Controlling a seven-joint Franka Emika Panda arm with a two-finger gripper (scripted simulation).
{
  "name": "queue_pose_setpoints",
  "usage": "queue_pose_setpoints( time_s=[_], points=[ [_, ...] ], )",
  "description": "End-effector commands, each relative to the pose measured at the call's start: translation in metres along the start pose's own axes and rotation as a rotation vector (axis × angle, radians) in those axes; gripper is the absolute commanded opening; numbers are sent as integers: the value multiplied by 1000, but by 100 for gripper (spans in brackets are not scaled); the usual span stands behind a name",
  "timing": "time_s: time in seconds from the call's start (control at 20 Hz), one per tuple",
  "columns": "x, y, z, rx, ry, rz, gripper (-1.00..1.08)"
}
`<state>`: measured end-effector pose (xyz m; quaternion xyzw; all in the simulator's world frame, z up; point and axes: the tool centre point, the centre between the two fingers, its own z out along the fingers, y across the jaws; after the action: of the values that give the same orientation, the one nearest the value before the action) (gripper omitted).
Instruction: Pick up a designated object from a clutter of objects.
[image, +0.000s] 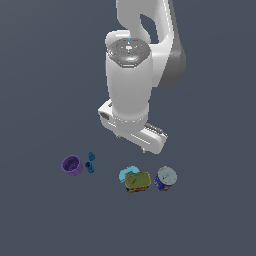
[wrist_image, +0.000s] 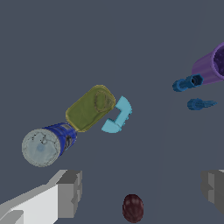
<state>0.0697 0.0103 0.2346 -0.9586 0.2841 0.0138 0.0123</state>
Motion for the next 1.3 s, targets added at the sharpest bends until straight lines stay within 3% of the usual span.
queue_pose_setpoints(
  time_s=[0.0, 1.25],
  points=[
    [5, -6, 9, 1, 0, 69, 100],
    [46, -53, 102, 0, 25, 715, 100]
  ],
)
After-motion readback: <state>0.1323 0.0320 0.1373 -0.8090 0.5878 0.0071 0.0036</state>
